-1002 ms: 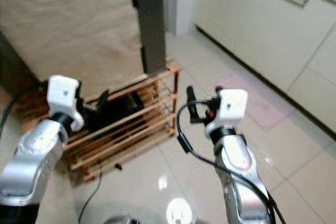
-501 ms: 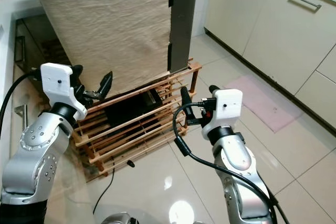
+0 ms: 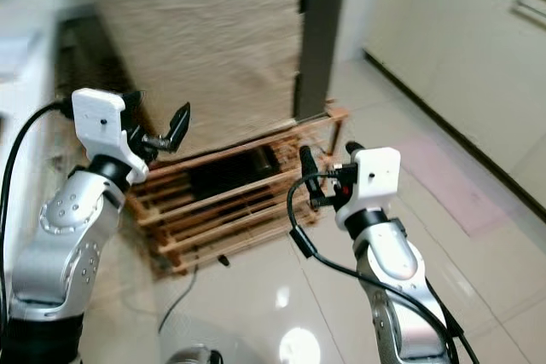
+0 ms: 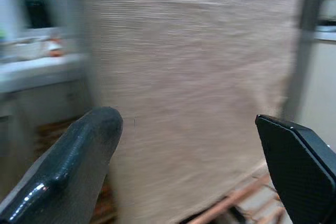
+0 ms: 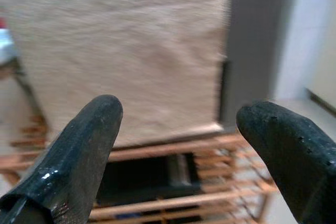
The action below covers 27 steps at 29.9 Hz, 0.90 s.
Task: Restocking fridge
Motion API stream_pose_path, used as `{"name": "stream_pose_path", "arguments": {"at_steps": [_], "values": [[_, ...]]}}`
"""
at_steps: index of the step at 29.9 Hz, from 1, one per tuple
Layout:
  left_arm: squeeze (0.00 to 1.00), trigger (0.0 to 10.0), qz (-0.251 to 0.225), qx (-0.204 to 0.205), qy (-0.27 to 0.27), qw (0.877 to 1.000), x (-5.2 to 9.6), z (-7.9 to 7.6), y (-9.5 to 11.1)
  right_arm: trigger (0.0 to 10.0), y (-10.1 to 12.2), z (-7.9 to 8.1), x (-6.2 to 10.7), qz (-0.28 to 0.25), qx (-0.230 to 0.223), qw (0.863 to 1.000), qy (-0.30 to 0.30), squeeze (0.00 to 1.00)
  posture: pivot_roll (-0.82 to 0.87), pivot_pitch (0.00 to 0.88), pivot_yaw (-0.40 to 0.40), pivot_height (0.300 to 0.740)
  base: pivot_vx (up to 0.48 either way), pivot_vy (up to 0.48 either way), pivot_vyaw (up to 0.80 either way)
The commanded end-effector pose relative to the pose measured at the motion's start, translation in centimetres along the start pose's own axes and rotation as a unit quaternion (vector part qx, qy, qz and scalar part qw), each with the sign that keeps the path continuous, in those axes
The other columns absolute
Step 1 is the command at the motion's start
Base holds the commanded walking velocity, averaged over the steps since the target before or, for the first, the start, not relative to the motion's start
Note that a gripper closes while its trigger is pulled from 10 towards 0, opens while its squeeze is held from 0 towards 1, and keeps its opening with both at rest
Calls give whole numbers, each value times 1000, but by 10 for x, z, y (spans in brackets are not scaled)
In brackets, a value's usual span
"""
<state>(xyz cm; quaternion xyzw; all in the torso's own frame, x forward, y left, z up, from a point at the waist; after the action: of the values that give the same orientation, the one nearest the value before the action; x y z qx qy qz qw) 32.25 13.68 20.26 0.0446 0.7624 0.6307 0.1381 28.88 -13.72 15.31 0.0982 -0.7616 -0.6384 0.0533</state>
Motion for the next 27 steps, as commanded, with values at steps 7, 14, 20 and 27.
{"name": "stream_pose_path", "arguments": {"at_steps": [7, 14, 20, 27], "values": [[0, 10000, -4, 20, -13, 1000, -5, 1, 1, 10000, 0, -4, 1, -2, -2, 1000, -11, 0, 55, 0, 45, 740, 103, 0, 0], [0, 10000, 0, 22, -6, 1000, -8, 6, 1, 10000, 0, -5, 2, -2, -8, 1000, -20, 0, 49, 2, 52, 740, 0, 0, 0], [0, 10000, -1, 24, -5, 1000, -12, 7, 1, 10000, 1, -7, 2, -3, -8, 1000, -26, 0, 46, 4, 56, 740, 0, 0, 0], [0, 10000, 16, 25, -14, 999, -17, 5, -5, 10000, -1, -10, 2, 0, -6, 999, -34, 0, 42, 3, 60, 740, 0, 0, 0]]}}
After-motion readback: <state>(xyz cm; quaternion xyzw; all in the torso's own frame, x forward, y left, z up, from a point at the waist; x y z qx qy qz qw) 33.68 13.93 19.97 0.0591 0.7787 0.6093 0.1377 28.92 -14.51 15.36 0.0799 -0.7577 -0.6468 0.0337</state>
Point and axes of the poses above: a point about 5 cm out from each wrist's last joint towards the gripper, its own x axis pointing back from the gripper into the wrist, its own y axis along the axis of the wrist's last joint, z = x × y, the point moved 4 cm from there along -x, pointing out of the wrist towards the gripper, and after that the axes turned 14 degrees about x, right-handed, at the moved point
